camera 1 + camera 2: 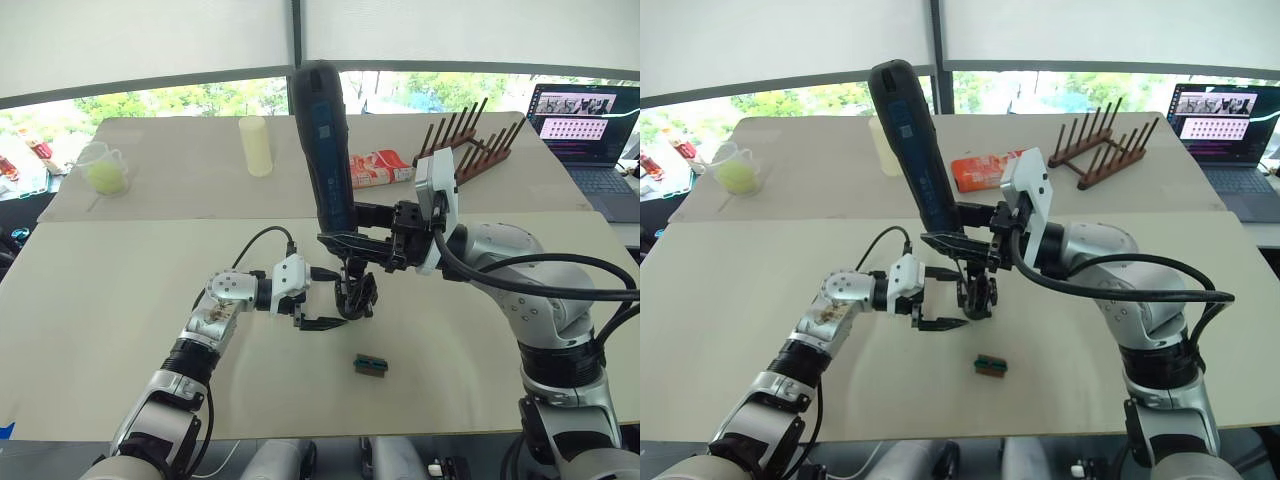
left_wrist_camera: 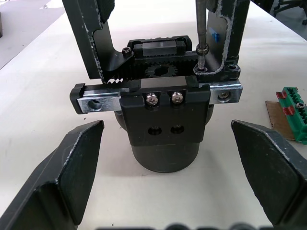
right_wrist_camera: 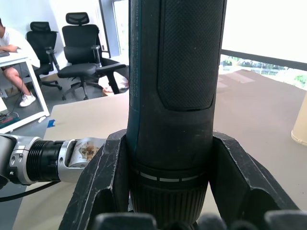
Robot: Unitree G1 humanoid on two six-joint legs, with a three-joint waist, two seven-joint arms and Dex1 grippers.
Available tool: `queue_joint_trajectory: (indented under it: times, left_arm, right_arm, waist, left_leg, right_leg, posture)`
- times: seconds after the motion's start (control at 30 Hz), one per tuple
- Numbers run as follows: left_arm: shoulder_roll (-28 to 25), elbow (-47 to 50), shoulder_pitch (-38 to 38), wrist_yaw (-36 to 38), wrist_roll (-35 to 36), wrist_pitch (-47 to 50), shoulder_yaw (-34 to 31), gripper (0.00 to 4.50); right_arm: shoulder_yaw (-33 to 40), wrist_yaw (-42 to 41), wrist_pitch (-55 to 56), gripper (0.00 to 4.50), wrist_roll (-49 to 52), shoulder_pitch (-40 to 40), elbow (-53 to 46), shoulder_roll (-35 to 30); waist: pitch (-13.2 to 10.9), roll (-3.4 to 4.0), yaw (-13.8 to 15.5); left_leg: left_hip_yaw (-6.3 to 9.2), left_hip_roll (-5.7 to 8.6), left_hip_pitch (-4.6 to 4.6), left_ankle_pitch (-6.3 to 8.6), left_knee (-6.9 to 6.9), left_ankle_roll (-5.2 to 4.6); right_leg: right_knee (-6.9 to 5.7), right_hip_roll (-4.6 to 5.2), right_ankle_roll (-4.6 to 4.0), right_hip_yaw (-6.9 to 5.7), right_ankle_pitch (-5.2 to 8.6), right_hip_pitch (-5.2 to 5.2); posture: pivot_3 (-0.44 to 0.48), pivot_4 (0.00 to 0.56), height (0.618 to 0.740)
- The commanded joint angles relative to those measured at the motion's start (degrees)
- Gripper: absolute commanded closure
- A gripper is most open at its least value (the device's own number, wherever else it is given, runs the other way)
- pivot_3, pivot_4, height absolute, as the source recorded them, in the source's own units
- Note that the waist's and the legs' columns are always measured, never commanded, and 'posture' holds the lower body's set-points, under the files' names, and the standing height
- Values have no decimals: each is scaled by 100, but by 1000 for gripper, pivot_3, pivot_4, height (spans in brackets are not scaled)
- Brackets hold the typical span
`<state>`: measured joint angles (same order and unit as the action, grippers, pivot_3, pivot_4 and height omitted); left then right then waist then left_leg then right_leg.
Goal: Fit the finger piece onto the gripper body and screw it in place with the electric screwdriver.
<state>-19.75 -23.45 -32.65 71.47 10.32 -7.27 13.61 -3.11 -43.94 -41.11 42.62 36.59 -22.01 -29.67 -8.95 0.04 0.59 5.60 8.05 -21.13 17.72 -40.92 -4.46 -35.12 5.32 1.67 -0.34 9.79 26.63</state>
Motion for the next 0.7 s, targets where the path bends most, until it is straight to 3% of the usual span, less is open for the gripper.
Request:
queue_joint_trajectory:
  times: [0.03, 0.7]
  left_arm:
    - [36, 86, -31, -8, 17, -69, -8, 0]
    - [28, 118, -30, -9, 22, -37, -9, 0]
  right_arm:
    - [231, -81, 293, 2585, 26, 149, -161, 51]
    - [238, -133, 290, 2585, -34, 118, -179, 111]
  waist:
    - [0, 0, 0]
    - [0, 0, -1]
  left_leg:
    - [0, 0, 0, 0, 0, 0]
    - [0, 0, 0, 0, -1, 0]
  right_leg:
    - [0, 0, 0, 0, 0, 0]
    - [0, 0, 0, 0, 0, 0]
  posture:
    - [0, 150, 740]
    - [0, 150, 740]
